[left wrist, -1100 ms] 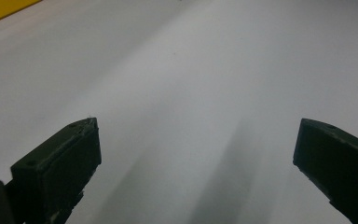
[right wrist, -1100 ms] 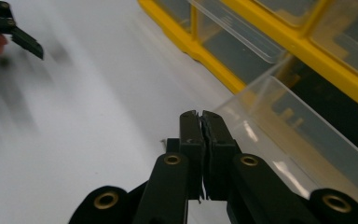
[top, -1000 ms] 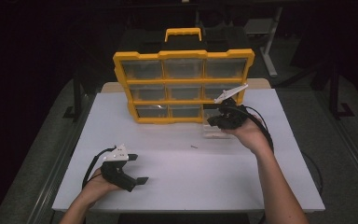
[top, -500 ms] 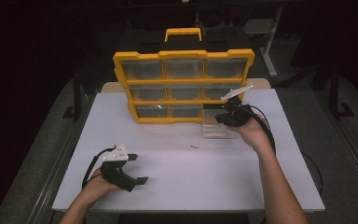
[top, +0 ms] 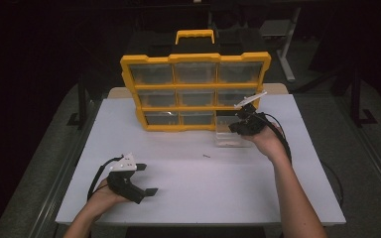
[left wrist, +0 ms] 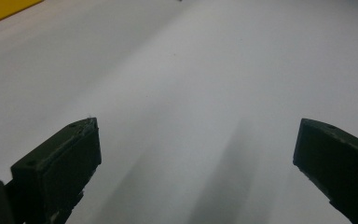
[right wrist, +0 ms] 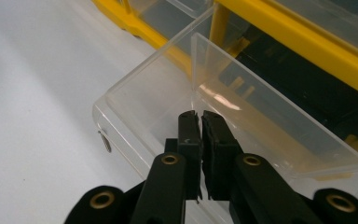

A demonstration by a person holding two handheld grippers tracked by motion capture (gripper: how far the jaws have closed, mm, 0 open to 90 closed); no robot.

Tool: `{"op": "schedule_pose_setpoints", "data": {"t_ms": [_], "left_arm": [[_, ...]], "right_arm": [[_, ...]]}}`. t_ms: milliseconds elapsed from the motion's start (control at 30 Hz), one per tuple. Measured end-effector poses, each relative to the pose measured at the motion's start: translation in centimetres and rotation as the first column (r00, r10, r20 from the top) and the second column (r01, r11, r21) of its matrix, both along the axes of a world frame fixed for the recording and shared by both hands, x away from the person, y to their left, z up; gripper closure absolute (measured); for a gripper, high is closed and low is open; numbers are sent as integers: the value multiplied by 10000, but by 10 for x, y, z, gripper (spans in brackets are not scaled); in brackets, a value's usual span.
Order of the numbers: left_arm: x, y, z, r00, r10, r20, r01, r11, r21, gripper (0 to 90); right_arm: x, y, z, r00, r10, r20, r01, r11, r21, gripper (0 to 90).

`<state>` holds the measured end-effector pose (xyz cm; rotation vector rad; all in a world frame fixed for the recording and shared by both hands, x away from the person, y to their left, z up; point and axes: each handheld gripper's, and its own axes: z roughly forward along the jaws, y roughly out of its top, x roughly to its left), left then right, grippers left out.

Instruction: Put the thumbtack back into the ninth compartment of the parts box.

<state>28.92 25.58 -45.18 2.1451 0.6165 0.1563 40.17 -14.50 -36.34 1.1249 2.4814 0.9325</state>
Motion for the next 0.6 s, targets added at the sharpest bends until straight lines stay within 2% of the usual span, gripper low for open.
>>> {"op": "schedule_pose_setpoints", "data": {"t_ms": [333,600], "left_arm": [[0,0,0,10000,19,-5,-19,10000,-7,6],[0,0,0,10000,-10,17,10,10000,11,6]], "right_arm": [[-6,-2,12,9997,101,244,-107,9996,259,889],[-15,6,24,9977,579,340,-599,9963,613,889]]}}
